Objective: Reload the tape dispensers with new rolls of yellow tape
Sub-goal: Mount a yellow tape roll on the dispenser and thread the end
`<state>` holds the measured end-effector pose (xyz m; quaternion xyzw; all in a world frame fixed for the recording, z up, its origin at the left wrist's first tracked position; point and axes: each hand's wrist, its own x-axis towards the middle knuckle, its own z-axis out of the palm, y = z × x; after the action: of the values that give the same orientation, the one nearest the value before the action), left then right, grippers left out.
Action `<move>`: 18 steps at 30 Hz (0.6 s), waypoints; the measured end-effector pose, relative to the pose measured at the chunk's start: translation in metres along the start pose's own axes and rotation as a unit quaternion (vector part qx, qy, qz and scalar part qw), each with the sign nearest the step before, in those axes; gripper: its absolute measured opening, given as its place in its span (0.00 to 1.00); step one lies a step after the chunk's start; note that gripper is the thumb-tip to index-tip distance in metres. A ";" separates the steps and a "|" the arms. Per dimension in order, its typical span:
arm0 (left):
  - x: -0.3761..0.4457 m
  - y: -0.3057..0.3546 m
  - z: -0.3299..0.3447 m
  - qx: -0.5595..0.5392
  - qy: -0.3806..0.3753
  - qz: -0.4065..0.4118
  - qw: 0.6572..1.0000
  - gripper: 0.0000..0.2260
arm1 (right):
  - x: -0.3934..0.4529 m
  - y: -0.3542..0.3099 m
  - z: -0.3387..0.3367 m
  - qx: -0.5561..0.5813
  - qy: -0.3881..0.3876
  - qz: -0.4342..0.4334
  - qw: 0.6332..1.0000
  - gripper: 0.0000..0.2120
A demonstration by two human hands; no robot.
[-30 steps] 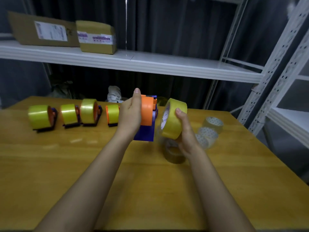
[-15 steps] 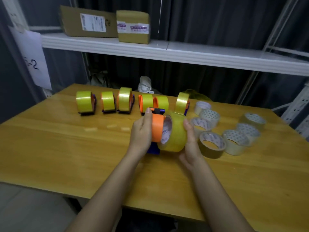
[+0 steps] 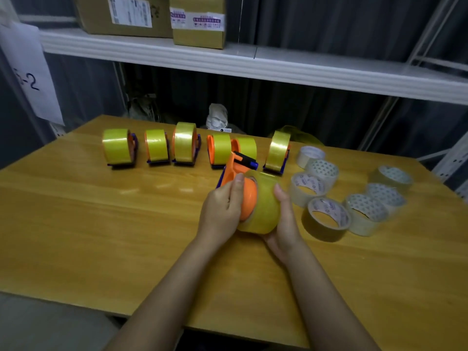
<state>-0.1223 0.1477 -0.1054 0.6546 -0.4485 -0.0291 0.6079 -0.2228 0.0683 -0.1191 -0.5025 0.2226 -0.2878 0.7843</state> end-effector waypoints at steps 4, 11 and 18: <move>0.003 0.006 0.005 -0.041 0.024 -0.072 0.996 0.24 | 0.001 0.007 0.012 -0.098 0.042 -0.030 0.994 0.40; 0.015 0.013 0.007 -0.059 -0.021 -0.213 0.975 0.32 | -0.001 0.010 0.014 -0.184 0.071 -0.108 0.974 0.32; 0.007 0.010 0.012 -0.260 -0.064 -0.333 0.904 0.35 | -0.001 0.013 0.010 -0.258 0.098 -0.115 0.954 0.42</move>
<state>-0.1306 0.1360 -0.0967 0.5812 -0.2185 -0.3874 0.6814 -0.2141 0.0800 -0.1264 -0.6795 0.3059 -0.3565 0.5636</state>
